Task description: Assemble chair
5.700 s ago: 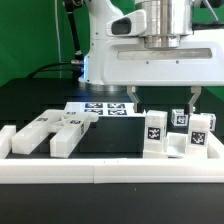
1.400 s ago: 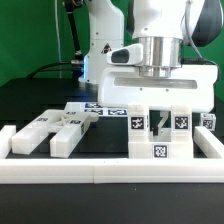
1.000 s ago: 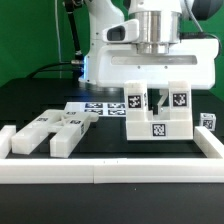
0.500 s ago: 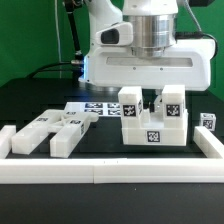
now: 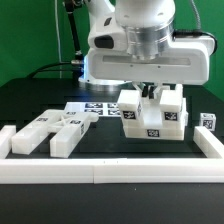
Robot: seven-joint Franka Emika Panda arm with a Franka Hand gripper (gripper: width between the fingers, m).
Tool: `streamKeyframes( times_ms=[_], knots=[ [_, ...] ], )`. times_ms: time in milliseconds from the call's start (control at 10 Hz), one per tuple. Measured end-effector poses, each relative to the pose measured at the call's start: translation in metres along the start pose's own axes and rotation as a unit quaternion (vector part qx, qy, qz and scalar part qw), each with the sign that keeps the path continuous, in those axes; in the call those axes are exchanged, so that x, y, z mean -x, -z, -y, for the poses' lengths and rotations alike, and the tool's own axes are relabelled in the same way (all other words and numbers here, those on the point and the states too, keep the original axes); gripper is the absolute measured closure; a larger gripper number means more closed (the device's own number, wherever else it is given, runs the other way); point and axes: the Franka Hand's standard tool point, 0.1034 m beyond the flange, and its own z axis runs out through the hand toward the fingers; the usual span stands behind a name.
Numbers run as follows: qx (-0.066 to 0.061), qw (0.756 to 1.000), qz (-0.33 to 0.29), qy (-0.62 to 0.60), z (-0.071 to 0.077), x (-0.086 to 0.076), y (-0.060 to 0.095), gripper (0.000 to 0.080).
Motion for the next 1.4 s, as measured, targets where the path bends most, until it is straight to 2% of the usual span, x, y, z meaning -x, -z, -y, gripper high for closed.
streamKeyframes(
  times_ms=[100, 200, 300, 700, 800, 900, 1000, 1300, 1400],
  knots=[
    [0.003, 1.000, 0.021, -0.001, -0.003, -0.001, -0.002, 0.0764],
    [0.011, 0.997, 0.079, -0.007, -0.010, 0.005, -0.006, 0.0764],
    [0.013, 0.995, 0.094, -0.009, -0.013, -0.002, -0.007, 0.0764],
    [0.025, 0.976, 0.216, -0.013, -0.024, 0.016, -0.014, 0.0764],
    [0.025, 0.973, 0.228, -0.017, -0.027, 0.015, -0.018, 0.0764],
    [0.028, 0.965, 0.259, -0.025, -0.032, 0.020, -0.023, 0.0764],
    [0.035, 0.952, 0.301, -0.036, -0.040, 0.018, -0.029, 0.0764],
    [0.033, 0.955, 0.294, -0.033, -0.040, 0.012, -0.027, 0.0760],
    [0.033, 0.955, 0.293, -0.033, -0.040, 0.012, -0.027, 0.0547]
  ],
)
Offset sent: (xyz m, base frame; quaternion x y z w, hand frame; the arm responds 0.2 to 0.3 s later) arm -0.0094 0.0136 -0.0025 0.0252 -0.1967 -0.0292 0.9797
